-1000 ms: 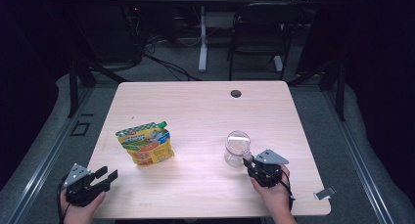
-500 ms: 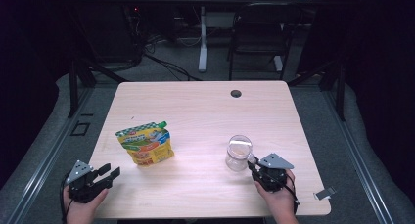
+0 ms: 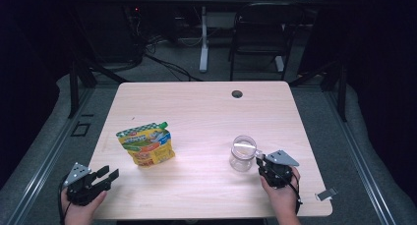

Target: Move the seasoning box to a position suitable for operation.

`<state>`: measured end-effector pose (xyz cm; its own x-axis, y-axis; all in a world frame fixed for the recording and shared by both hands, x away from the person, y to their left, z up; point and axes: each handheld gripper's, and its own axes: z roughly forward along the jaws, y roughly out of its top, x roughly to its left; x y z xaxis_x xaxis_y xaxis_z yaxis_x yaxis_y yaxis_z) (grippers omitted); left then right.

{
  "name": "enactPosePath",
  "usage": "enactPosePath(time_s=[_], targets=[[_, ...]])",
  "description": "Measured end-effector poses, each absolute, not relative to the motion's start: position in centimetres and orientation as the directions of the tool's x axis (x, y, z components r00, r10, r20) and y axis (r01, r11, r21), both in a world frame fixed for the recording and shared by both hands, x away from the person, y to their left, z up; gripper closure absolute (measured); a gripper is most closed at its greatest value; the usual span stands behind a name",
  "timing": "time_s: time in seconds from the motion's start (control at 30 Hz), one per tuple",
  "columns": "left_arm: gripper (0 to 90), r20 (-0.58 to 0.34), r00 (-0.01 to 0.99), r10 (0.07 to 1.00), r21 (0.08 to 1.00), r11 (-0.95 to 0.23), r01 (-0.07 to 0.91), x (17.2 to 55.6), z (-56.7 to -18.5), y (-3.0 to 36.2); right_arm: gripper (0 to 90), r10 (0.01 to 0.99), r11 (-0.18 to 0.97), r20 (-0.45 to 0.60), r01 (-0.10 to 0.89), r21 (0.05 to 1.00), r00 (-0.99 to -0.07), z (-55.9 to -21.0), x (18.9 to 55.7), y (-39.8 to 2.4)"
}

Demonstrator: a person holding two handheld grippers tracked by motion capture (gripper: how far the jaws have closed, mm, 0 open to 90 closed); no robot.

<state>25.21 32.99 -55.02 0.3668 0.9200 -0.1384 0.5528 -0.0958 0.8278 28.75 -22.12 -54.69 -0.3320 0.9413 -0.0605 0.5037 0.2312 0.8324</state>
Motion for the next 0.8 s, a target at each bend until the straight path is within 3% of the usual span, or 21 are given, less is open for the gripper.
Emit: enactPosePath(time_s=[0.8], targets=[[55.2, -0.134, 0.364, 0.922, 0.823, -0.101, 0.559, 24.6, -55.2, 33.1, 77.6, 0.951, 0.241, -0.092, 0.521, 0.819, -0.295, -55.0, 30.0, -22.2]])
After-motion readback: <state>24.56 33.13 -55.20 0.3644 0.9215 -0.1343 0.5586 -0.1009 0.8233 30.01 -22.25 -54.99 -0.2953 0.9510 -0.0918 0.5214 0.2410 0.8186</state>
